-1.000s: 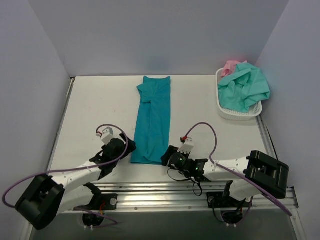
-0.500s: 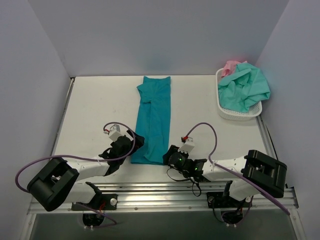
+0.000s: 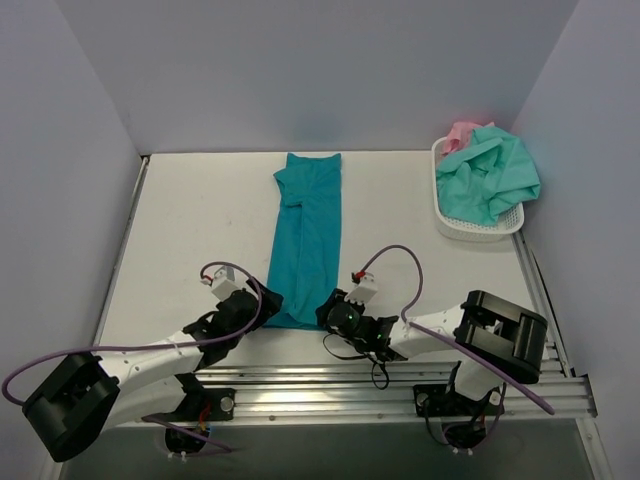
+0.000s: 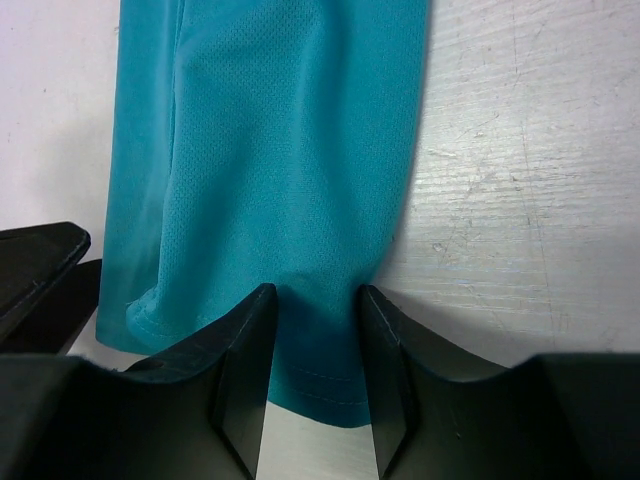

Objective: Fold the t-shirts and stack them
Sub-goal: Grab the bottom of the folded rectangular tshirt with both arms

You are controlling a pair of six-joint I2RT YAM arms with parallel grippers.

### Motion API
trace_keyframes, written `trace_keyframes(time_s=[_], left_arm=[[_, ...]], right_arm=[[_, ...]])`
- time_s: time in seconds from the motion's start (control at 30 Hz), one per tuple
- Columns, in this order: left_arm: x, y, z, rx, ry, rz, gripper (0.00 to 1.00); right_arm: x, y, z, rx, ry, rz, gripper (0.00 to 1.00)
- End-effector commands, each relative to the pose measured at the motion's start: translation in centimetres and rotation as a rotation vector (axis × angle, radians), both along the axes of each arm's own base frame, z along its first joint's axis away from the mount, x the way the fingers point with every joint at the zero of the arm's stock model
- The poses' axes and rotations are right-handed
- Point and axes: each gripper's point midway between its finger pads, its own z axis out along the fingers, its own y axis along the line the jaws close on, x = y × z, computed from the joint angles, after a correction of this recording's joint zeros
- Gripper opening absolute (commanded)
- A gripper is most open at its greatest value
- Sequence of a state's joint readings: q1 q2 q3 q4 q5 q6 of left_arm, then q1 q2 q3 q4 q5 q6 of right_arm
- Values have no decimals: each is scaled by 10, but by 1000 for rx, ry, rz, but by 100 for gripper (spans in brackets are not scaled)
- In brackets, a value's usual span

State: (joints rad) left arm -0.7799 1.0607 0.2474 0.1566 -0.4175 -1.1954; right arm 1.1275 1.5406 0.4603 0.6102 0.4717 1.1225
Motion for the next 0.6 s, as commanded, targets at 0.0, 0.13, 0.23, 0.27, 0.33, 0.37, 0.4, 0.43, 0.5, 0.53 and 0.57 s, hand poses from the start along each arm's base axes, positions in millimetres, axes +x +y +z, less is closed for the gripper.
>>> trace_keyframes(time_s=[0.0, 0.13, 0.23, 0.27, 0.33, 0.37, 0.4, 0.43, 0.5, 0.53, 0.57], left_arm=[[-14, 11, -20, 43, 59, 19, 81], [-17, 6, -23, 37, 57, 11, 69], [-18, 2, -22, 38, 52, 3, 56], [-18, 1, -22, 41, 50, 2, 46], [-17, -1, -21, 46, 48, -1, 30], [-17, 0, -22, 55, 50, 1, 18], [-16, -3, -21, 60, 49, -5, 12], [-16, -3, -20, 64, 48, -3, 5], [-17, -5, -21, 76, 51, -9, 2], [-17, -5, -20, 78, 49, -10, 2], [-18, -6, -20, 83, 50, -14, 2]], right_arm=[[-2, -5, -7, -38, 11, -3, 34], [-4, -10, -9, -43, 14, -10, 31], [-5, -14, -11, -49, 16, -15, 27], [-5, -15, -11, -48, 16, -16, 21], [-6, -16, -12, -55, 16, -11, 12], [-6, -17, -13, -62, 17, -12, 0], [-7, -17, -12, -62, 17, -12, 0], [-7, -19, -13, -66, 16, -11, 0], [-7, -19, -11, -68, 13, -8, 0], [-7, -21, -11, -70, 12, -9, 0], [-8, -23, -8, -71, 12, -12, 0]])
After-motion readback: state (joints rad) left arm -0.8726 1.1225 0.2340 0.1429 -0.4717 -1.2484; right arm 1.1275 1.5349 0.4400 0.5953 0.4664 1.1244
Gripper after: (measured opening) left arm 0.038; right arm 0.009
